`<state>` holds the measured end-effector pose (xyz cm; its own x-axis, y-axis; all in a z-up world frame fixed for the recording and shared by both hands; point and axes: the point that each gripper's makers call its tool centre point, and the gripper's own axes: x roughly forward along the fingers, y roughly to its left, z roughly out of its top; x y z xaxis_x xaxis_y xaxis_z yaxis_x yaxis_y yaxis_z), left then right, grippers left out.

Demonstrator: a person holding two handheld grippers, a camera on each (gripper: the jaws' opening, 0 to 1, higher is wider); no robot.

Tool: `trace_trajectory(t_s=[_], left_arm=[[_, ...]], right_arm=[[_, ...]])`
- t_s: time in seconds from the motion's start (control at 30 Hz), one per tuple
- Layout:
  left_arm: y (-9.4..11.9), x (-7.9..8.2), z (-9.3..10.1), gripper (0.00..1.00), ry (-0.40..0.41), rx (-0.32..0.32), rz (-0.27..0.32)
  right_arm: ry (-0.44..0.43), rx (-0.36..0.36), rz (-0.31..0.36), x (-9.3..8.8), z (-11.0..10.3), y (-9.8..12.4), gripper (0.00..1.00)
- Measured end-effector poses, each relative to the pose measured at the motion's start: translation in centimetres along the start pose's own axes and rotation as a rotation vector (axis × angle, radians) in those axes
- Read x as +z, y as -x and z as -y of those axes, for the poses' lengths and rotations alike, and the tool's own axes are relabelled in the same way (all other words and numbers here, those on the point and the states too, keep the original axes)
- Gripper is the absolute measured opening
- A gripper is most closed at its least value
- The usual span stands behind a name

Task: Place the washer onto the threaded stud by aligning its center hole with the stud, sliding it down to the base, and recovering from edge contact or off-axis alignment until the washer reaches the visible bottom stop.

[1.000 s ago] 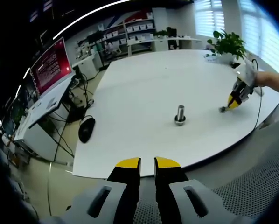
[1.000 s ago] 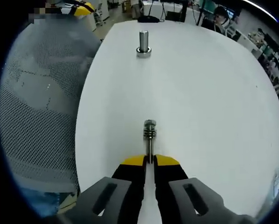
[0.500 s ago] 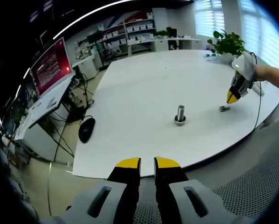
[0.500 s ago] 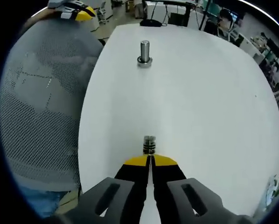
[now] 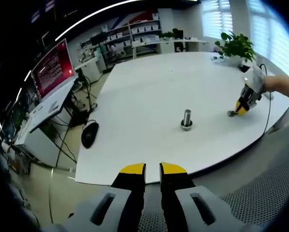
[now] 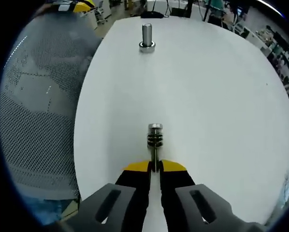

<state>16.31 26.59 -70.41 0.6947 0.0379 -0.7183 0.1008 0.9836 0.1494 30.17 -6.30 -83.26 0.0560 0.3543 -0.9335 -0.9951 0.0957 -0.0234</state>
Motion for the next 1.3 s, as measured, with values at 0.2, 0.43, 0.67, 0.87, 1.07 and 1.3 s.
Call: trace_trajectory(t_s=[0.2, 0.43, 0.67, 0.87, 1.07, 1.3], left_arm=[[0.0, 0.0, 0.0, 0.09, 0.0, 0.001, -0.002], [0.0, 0.0, 0.0, 0.09, 0.001, 0.002, -0.001], [0.0, 0.0, 0.0, 0.09, 0.001, 0.002, 0.001], [0.0, 0.1, -0.1, 0.09, 0.003, 0.002, 0.003], [0.1, 0.3, -0.1, 0.09, 0.01, 0.0, 0.02], [0.1, 0.5, 0.0, 0.09, 0.012, -0.004, 0.031]], right_arm=[[0.021, -0.01, 0.031, 2.3, 0.3, 1.9, 0.07], [0.085, -0.017, 0.007, 4.1, 0.4, 2.3, 0.07], [0.147, -0.009, -0.04, 6.0, 0.5, 1.8, 0.07], [0.192, -0.01, -0.065, 7.4, 0.6, 1.2, 0.08], [0.187, -0.012, -0.071, 7.0, 0.6, 1.4, 0.08], [0.153, -0.016, -0.063, 6.2, 0.7, 1.7, 0.07]])
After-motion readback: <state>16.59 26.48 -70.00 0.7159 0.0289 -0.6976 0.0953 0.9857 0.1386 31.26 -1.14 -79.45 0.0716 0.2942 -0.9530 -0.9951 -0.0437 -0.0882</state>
